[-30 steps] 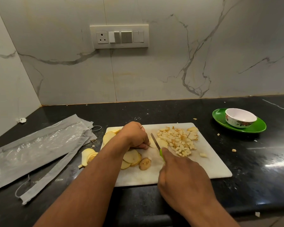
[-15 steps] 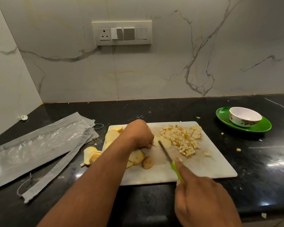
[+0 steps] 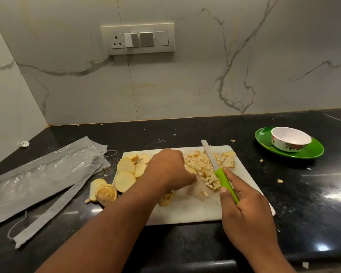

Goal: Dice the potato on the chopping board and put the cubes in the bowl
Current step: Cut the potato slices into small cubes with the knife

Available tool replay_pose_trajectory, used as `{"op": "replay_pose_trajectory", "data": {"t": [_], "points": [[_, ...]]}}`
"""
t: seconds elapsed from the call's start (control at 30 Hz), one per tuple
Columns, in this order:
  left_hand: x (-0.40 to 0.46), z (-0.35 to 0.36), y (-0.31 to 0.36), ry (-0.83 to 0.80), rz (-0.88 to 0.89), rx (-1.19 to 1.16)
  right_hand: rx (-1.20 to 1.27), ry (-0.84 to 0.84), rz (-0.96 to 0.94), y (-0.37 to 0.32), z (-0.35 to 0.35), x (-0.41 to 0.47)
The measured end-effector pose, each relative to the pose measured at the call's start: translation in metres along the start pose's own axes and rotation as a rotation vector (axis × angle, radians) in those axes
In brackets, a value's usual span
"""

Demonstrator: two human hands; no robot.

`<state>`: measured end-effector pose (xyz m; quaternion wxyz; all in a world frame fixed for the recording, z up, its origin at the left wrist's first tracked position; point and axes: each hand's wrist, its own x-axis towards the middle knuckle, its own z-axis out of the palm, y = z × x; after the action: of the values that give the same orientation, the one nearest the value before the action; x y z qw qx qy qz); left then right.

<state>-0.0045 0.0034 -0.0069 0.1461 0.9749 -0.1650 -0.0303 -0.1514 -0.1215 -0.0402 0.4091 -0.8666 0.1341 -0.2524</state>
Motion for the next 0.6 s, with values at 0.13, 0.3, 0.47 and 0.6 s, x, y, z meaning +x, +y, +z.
{"op": "replay_pose_trajectory", "data": {"t": [0.13, 0.3, 0.47, 0.6], "points": [[0.004, 0.002, -0.003, -0.009, 0.025, -0.037, 0.046, -0.009, 0.003, 0.004, 0.000, 0.002], [0.008, 0.000, -0.009, -0.056, 0.116, -0.017, 0.047, -0.032, -0.017, 0.007, -0.001, 0.001], [0.005, -0.013, -0.026, -0.179, 0.248, -0.050, 0.032, -0.037, -0.032, 0.008, 0.000, 0.002], [0.003, -0.009, -0.019, -0.098, 0.225, -0.048, 0.018, -0.035, -0.024, 0.009, 0.001, 0.001]]}}
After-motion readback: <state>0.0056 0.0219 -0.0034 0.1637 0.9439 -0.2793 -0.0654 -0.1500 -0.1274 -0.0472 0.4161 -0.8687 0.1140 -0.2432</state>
